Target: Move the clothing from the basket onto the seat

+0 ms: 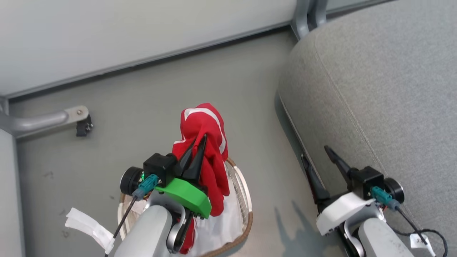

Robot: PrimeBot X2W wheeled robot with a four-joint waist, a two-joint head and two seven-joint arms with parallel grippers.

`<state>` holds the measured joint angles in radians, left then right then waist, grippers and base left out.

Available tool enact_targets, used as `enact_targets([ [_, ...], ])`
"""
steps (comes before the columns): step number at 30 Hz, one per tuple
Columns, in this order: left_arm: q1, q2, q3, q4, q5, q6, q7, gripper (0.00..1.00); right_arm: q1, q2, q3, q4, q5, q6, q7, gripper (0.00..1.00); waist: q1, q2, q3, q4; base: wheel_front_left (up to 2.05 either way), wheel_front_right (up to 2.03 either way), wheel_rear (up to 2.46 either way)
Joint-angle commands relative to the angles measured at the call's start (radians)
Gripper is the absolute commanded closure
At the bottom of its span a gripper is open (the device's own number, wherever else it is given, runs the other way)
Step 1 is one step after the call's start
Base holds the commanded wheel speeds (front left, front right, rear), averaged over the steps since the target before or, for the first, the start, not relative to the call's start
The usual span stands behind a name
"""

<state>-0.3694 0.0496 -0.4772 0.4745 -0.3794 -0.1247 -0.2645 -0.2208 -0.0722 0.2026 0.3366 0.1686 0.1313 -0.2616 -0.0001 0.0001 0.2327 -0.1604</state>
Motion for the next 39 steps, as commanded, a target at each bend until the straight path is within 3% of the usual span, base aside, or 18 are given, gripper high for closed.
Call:
enact_targets([
  [1, 0.014, 0.002, 0.008, -0.024, -0.006, -0.004, 0.0, 1.0, 0.029, 0.002, 0.0, 0.008, 0.003, -0.001, -0.005, 0.0, 0.0001, -0.0001, -0.105, 0.039, 0.0, 0.0, 0.0],
  [14, -0.022, 0.002, 0.021, -0.19, -0.018, 0.017, 0.0, 1.0, 0.122, 0.013, 0.05, 0.044, 0.002, -0.001, -0.005, 0.0, 0.0001, -0.0001, -0.217, 0.057, 0.0, 0.0, 0.0],
  [29, -0.062, 0.003, -0.085, -0.209, -0.077, 0.03, 0.0, 1.0, -0.099, 0.011, 0.377, 0.031, 0.036, -0.001, -0.005, 0.0, 0.0001, -0.0001, -0.201, 0.159, 0.0, 0.0, 0.0],
  [39, -0.076, 0.002, -0.184, -0.226, -0.114, 0.038, 0.0, 1.0, -0.183, 0.02, 0.341, 0.17, -0.019, -0.001, -0.005, 0.0, 0.0001, -0.0001, -0.194, 0.25, 0.0, 0.0, 0.0],
])
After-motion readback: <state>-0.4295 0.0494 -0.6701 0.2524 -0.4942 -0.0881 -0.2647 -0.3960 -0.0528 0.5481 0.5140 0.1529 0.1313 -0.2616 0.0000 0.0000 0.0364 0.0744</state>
